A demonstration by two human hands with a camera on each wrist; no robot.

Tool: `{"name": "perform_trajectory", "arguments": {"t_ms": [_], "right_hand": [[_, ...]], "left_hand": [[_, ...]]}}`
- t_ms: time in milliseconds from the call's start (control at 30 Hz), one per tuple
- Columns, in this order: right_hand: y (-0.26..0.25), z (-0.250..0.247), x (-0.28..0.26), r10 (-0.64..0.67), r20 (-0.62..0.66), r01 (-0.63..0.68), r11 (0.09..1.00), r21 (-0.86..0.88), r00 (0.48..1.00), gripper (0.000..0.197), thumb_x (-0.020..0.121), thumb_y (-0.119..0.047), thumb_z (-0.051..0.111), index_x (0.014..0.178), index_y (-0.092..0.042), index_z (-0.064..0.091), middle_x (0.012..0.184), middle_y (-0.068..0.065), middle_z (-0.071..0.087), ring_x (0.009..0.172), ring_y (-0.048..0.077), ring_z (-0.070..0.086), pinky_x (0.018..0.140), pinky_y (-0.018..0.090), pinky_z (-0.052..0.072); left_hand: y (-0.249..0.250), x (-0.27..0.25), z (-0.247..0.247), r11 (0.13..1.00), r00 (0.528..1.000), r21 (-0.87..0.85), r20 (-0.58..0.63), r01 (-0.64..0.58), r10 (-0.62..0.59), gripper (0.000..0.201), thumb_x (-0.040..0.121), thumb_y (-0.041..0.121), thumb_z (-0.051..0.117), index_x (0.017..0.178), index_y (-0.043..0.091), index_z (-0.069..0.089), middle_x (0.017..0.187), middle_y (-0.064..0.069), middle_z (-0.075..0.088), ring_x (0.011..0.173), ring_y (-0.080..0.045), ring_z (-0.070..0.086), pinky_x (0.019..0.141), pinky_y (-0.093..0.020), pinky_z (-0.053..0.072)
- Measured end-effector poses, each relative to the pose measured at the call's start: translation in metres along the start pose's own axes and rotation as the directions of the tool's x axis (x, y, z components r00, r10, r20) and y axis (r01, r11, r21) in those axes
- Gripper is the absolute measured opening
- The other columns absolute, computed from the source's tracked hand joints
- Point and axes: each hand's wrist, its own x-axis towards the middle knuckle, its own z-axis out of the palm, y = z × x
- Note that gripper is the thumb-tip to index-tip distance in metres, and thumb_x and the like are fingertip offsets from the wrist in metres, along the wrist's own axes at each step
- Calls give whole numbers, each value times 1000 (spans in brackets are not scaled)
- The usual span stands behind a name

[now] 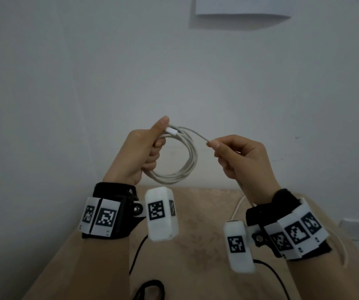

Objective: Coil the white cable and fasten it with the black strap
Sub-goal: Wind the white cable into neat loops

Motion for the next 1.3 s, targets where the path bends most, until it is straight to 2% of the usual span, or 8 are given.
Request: {"name": "perform_trajectory", "arguments": {"t_ms": [333,533,633,833,933,1033,1200,1300], "right_hand": [[11,13,-3,161,21,-161,949,272,987,15,87,-16,62,76,-6,63,57,1,49,45,7,33,36,15,19],[19,14,-1,278,4,-256,877,407,960,9,81,-16,67,80,-8,61,91,9,57,53,6,40,33,14,21],[22,18,-2,317,75,-318,850,420,946,30,73,-28,70,94,-7,64,97,7,63,54,5,43,33,13,23],[24,25,-2,271,69,-279,917,284,960,38,97,-35,47,96,-6,70,88,0,67,55,6,39,37,14,23],[26,24,-2,252,71,-262,918,297,965,44,99,-39,39,99,-6,70,88,2,72,64,8,51,45,17,33],[27,23,0,272,95,-288,893,347,958,43,100,-40,37,97,-11,69,92,3,74,82,8,65,68,23,45],[31,21,2,368,205,-401,606,687,907,36,99,-35,42,81,-11,61,70,1,61,77,15,61,91,32,45],[35,19,2,376,204,-396,558,729,904,37,100,-35,38,78,-11,56,64,1,55,71,15,56,90,32,44]], "left_hand": [[1,1,20,895,995,-446,-101,-32,-15,49,93,48,52,58,21,32,44,9,17,34,-4,13,34,-18,11],[-2,5,25,808,992,-588,-120,-32,-49,51,94,50,49,57,21,30,42,9,16,32,-5,12,32,-18,11],[-2,6,23,757,994,-653,-98,-25,-51,52,94,52,48,56,21,29,40,9,16,31,-5,13,31,-18,12],[-8,8,38,602,997,-798,-30,22,-76,55,93,52,48,51,21,32,38,8,17,27,-6,14,28,-17,14],[-12,9,48,541,997,-840,-1,40,-75,57,94,51,47,48,20,34,37,8,18,27,-6,15,27,-17,14],[-16,9,55,510,997,-859,5,43,-75,57,94,50,47,48,19,34,37,7,19,27,-6,15,27,-18,16],[-27,11,63,441,991,-891,56,103,-118,57,95,48,47,48,18,34,36,7,20,27,-6,16,29,-17,17],[-35,14,65,444,985,-881,116,162,-130,60,96,48,44,44,18,38,34,7,21,26,-6,18,30,-17,20]]}}
